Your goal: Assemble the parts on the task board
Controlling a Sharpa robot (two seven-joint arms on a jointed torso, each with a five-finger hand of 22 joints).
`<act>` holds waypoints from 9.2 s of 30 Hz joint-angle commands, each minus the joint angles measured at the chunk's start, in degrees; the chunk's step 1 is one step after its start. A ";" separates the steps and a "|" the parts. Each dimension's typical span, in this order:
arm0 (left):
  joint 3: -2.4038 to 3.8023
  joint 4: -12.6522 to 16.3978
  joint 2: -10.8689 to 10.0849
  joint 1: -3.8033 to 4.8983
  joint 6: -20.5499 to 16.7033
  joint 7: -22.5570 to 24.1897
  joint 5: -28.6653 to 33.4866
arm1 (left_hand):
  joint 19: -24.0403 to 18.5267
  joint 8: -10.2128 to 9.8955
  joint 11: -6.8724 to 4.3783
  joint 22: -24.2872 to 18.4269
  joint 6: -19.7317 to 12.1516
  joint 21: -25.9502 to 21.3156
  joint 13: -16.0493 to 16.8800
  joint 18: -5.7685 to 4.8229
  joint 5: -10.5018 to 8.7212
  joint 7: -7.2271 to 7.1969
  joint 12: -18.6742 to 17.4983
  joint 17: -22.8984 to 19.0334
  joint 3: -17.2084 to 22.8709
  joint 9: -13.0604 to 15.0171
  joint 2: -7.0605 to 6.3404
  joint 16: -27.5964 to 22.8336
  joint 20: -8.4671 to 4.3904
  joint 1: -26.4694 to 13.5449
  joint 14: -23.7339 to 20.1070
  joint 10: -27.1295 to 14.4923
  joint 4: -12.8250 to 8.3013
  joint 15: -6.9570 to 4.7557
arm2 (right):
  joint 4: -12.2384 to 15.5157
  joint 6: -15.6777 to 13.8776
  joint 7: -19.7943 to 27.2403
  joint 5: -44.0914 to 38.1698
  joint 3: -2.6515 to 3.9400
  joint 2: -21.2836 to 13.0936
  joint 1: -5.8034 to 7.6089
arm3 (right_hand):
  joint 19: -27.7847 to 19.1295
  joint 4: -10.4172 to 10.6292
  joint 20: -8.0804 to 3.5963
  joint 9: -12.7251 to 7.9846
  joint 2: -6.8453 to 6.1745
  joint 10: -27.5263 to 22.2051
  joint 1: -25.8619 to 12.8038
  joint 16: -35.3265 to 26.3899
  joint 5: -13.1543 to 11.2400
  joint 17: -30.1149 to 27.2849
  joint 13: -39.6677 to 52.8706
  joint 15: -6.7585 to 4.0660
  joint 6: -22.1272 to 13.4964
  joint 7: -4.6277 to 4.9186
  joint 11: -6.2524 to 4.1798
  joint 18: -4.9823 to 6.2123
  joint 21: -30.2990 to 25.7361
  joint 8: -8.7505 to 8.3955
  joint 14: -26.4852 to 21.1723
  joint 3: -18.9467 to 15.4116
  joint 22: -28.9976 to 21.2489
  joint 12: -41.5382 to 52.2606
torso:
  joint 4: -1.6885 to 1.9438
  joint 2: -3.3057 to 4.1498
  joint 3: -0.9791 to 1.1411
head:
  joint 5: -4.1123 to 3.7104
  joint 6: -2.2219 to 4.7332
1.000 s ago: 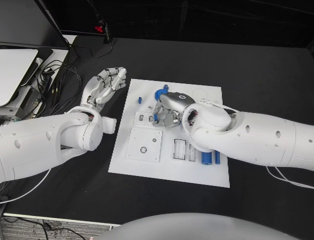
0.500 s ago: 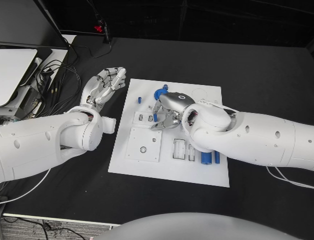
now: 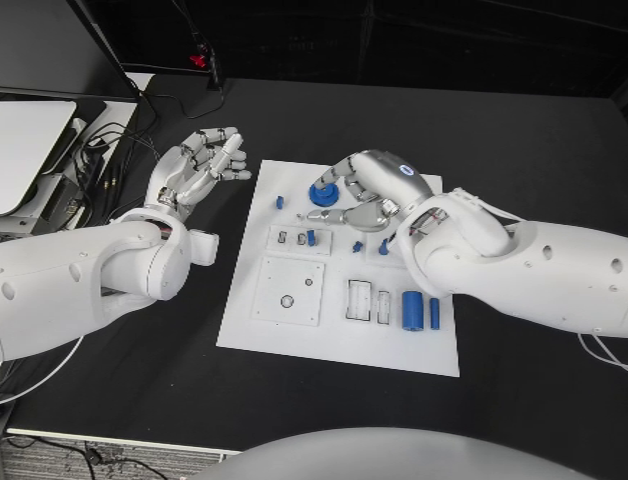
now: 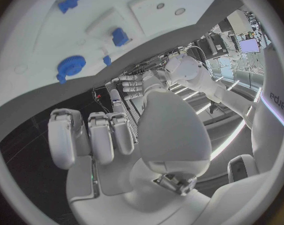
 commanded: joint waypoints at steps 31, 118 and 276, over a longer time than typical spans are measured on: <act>-0.05 0.82 2.80 12.96 31.95 -50.76 -46.67 | 56.34 7.26 -7.89 75.57 24.53 63.21 84.70 -8.21 -0.83 0.94 42.72 84.56 1.01 5.84 -5.62 37.04 -6.49 -10.37 68.54 63.58 0.17 -9.26 | 3.76 12.19 31.82 73.79 -0.62 -17.21 2.95 | -24.76 -0.22 2.54 2.39 10.03 5.96 -5.44 -0.59 6.21 13.71 15.08 2.57 -14.66 2.71 2.69 8.64 -29.50 9.85 4.69 -10.04 -6.24 0.15 | -2.17 -2.52 1.74 | 1.61 -0.96; -0.03 -10.37 19.35 9.29 46.59 -69.05 -48.43 | 56.34 1.56 -11.90 75.57 31.75 63.21 84.70 -8.21 10.18 -3.16 42.72 84.56 -0.44 21.76 4.97 37.04 -10.56 0.88 68.54 63.58 -0.12 -13.41 | -0.02 12.60 27.79 74.33 -1.00 -16.18 0.17 | 6.17 -0.39 2.63 4.90 12.24 5.96 -3.86 0.14 9.40 15.07 15.08 2.69 -25.84 2.50 2.46 -0.42 3.49 33.06 5.96 -14.72 15.10 0.15 | -1.94 -2.57 1.83 | -0.18 -2.71; -0.02 -11.67 18.29 9.09 47.60 -68.59 -47.12 | 56.34 -5.27 -11.28 75.57 31.15 63.21 84.70 -8.21 17.94 -2.44 42.72 84.56 17.33 29.46 -0.75 37.04 -10.48 11.81 68.54 63.58 0.06 -13.29 | -0.51 12.64 25.12 74.30 -1.07 -16.43 -0.53 | 6.17 -0.18 2.72 4.49 12.86 5.96 -4.12 0.14 9.73 15.07 15.08 2.77 -26.43 2.62 2.57 -0.42 3.49 33.34 5.96 -14.89 15.10 0.15 | -2.02 -2.58 1.81 | -0.78 -4.34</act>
